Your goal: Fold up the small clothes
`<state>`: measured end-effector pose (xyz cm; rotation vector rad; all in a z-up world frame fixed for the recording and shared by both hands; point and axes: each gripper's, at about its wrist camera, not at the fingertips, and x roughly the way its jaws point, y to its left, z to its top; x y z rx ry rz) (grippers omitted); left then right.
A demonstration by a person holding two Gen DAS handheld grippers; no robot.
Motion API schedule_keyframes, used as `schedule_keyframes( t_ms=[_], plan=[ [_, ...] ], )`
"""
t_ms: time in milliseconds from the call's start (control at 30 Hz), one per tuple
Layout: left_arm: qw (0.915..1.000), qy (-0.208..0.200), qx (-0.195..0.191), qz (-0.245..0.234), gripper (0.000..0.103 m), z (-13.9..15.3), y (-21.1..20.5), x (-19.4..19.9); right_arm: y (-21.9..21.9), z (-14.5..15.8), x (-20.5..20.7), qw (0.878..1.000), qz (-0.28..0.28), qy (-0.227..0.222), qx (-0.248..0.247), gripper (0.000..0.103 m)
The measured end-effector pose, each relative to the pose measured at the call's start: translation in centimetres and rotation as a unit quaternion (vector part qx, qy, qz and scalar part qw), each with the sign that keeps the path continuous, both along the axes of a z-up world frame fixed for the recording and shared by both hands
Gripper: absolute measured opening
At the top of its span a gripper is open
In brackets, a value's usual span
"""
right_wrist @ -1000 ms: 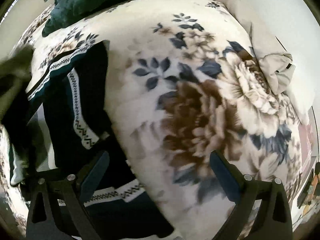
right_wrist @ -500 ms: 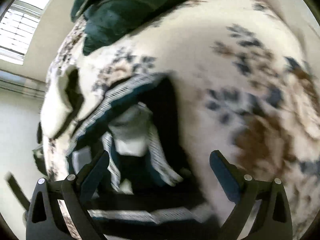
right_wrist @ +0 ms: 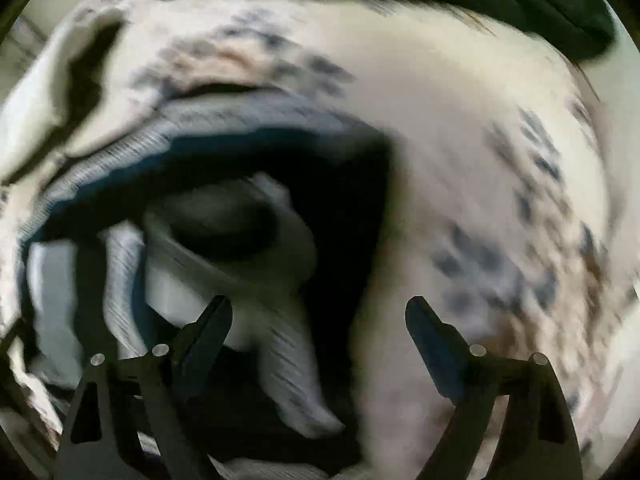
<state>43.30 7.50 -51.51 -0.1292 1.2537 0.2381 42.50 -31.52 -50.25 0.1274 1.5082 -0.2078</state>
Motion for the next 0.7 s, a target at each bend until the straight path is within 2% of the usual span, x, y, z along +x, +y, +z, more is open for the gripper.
schedule_keyframes(
  t_ms=[100,200,300,400,433,500,533,567,700],
  plan=[
    [1.0000,-0.002,-0.004,-0.007,0.089,0.2,-0.3,-0.2,-2.7,1.6,-2.7,0.999,-0.045,-0.011,0.018,0.090],
    [0.9999,-0.004,-0.005,-0.016,0.089,0.4,-0.5,-0.1,-1.9,4.2,-2.0,0.988,-0.067,-0.073,0.116,0.090],
    [0.9996,-0.006,0.005,-0.026,0.089,0.5,-0.9,0.1,1.7,4.3,1.6,0.982,-0.040,-0.088,0.161,0.090],
    [0.9996,-0.003,0.006,-0.028,0.089,0.4,-1.0,0.3,6.8,3.0,6.2,0.986,0.025,-0.083,0.142,0.087],
    [0.9996,-0.002,0.007,-0.029,0.089,0.3,-0.9,0.4,8.3,2.1,7.5,0.988,0.046,-0.067,0.128,0.079],
    [0.9995,-0.001,0.007,-0.031,0.089,0.2,-0.7,0.6,10.2,-0.2,8.8,0.992,0.082,-0.020,0.097,0.051],
    [0.9994,0.000,0.008,-0.033,0.089,0.2,-0.8,0.6,10.6,-1.1,9.0,0.992,0.092,0.004,0.084,0.022],
    [0.9994,0.000,0.006,-0.033,0.089,0.3,-0.7,0.6,10.6,-1.3,8.8,0.993,0.095,0.012,0.075,0.009],
    [0.9995,0.000,-0.002,-0.032,0.089,0.3,-0.4,0.5,8.5,1.9,5.4,0.994,0.082,-0.031,0.063,0.007]
  ],
)
